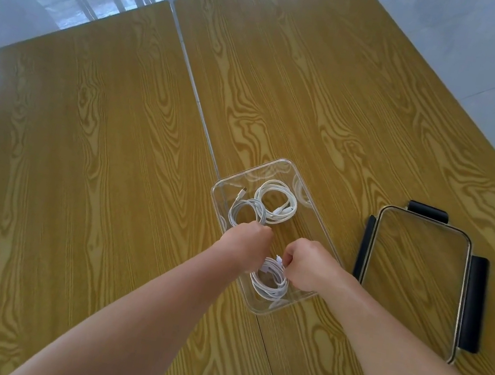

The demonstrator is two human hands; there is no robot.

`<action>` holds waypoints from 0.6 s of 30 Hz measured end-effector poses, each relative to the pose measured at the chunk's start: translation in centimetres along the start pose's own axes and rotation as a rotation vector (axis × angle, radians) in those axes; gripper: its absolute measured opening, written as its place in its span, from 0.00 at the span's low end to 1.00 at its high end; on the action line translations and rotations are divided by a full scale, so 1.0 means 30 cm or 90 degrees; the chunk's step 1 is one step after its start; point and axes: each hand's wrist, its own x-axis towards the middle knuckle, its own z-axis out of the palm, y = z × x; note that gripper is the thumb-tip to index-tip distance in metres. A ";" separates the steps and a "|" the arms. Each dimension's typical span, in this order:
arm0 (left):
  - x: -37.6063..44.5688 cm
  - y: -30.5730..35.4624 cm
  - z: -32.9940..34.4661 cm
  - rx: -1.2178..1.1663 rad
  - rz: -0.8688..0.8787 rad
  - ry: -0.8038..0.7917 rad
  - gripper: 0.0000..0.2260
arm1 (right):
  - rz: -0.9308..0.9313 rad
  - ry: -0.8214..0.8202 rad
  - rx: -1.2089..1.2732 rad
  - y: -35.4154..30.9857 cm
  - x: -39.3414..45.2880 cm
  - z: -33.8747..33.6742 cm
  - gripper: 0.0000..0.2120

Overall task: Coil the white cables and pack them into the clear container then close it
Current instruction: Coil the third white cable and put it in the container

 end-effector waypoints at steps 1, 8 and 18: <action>0.001 -0.005 -0.004 0.005 0.005 -0.003 0.14 | 0.000 -0.001 0.003 0.001 -0.002 -0.001 0.10; -0.015 -0.048 -0.054 -0.108 0.031 0.079 0.11 | -0.019 -0.012 0.013 0.011 -0.030 -0.011 0.12; -0.083 -0.081 -0.116 -0.387 0.001 0.154 0.06 | -0.060 0.014 0.110 0.022 -0.111 -0.040 0.11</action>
